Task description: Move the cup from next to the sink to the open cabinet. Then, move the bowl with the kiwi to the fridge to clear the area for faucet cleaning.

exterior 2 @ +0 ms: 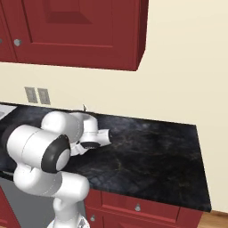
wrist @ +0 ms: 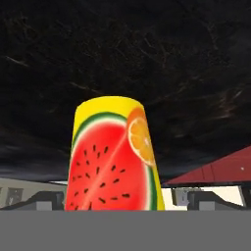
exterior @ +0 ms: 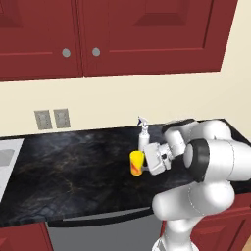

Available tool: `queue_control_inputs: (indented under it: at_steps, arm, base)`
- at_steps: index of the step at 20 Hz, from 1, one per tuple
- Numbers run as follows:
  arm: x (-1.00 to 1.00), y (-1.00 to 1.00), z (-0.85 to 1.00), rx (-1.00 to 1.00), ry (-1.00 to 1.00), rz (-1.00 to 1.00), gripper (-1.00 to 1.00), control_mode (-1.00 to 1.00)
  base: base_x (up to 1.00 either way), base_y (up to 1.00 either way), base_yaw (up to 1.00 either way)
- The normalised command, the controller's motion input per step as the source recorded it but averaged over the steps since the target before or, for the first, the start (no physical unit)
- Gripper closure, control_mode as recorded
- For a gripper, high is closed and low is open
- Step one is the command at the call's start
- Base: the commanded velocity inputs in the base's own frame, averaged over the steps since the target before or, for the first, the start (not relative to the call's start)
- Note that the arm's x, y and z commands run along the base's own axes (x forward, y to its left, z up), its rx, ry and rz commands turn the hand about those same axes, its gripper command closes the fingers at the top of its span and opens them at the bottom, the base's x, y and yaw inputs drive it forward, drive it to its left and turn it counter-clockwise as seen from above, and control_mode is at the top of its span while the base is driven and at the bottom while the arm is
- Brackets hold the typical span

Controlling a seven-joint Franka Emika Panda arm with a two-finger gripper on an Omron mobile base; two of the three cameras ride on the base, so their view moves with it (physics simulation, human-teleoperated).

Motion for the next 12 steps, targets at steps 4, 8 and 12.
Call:
queue_control_inputs:
  at_steps: [4,8,12]
  arm:
    - [0.08,0.28,-0.05,0.00,0.03,-0.06,1.00,-1.00]
    - [0.21,0.23,-0.04,0.00,0.05,-0.05,1.00,-1.00]
    - [-0.05,0.00,0.00,0.00,0.00,-0.01,1.00,-1.00]
  base:
    - [0.00,0.00,0.00]
    - [0.00,0.00,0.00]
    - [0.00,0.00,0.00]
